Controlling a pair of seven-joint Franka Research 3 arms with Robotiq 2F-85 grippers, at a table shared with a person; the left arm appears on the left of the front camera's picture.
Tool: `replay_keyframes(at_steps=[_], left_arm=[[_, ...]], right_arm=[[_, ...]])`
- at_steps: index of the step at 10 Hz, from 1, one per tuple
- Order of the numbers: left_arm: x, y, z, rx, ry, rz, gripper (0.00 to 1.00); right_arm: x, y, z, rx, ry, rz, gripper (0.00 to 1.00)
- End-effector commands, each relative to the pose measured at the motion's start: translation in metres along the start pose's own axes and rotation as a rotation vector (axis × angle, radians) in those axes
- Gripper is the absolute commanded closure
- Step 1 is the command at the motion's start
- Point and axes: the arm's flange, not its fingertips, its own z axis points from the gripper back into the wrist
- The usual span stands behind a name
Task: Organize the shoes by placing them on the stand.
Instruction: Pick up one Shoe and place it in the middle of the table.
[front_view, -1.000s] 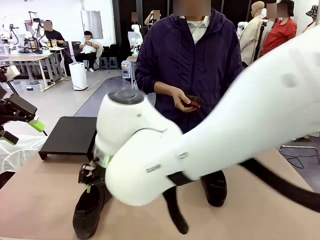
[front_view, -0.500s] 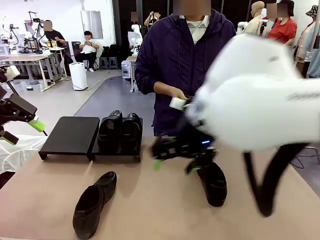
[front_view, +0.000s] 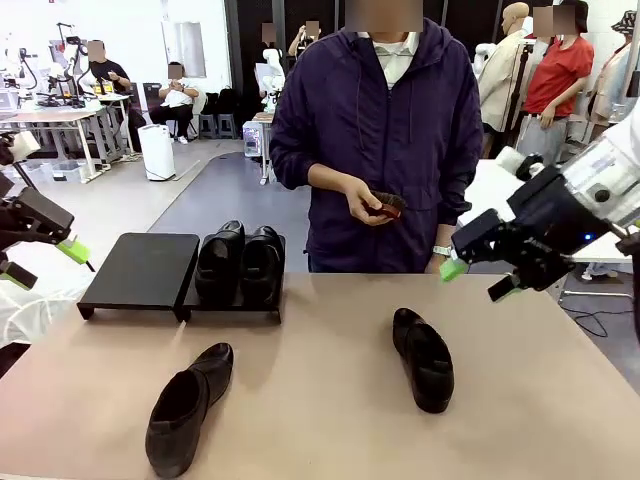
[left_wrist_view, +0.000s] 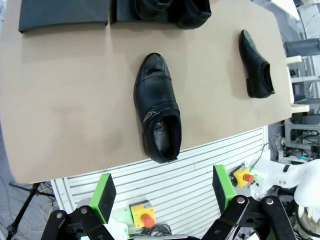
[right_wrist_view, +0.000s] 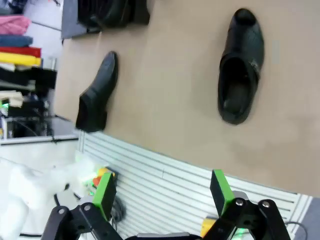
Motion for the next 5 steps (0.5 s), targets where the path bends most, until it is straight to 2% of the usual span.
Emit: replay_keyframes(at_steps=[1, 5], left_arm=[[0.0000, 0.0001, 0.0011, -0.020, 0.002, -0.012, 0.00], [0.0000, 0.0001, 0.0011, -0.020, 0.002, -0.012, 0.00]], right_arm=[[-0.0063, 0.0048, -0.0071, 0.002, 0.048, 0.021, 0.00], [-0.0063, 0.0048, -0.0071, 0.002, 0.048, 0.021, 0.00]])
